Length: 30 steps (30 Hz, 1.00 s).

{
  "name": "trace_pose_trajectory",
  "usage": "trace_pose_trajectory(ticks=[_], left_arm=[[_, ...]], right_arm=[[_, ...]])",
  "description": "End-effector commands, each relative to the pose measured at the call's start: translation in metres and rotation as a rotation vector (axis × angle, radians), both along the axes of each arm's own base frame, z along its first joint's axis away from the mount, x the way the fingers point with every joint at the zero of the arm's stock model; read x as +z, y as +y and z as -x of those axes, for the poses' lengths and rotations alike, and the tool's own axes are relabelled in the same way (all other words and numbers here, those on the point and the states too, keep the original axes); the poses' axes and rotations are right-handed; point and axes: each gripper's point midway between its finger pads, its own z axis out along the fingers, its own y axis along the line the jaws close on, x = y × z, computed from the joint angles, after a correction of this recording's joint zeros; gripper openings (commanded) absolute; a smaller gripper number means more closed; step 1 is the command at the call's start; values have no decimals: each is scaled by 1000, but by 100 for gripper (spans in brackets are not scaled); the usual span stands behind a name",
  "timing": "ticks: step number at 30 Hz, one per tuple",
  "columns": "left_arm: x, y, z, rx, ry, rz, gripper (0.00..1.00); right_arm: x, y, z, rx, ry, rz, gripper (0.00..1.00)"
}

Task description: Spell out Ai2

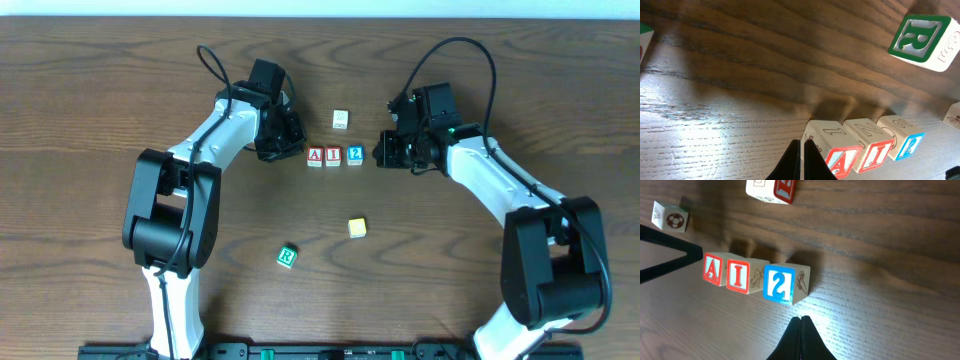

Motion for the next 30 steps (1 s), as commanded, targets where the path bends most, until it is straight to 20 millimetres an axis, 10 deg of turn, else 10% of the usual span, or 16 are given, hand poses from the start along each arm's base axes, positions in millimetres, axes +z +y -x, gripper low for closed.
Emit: trace_pose_trajectory(ticks=[1,30], left_arm=[[-15,3,3,21,37,-16,6],[-26,-9,11,-9,59,-13,6]], right_arm=[[-11,0,0,0,21,-7,1],[-38,15,-8,-21,40,-32,1]])
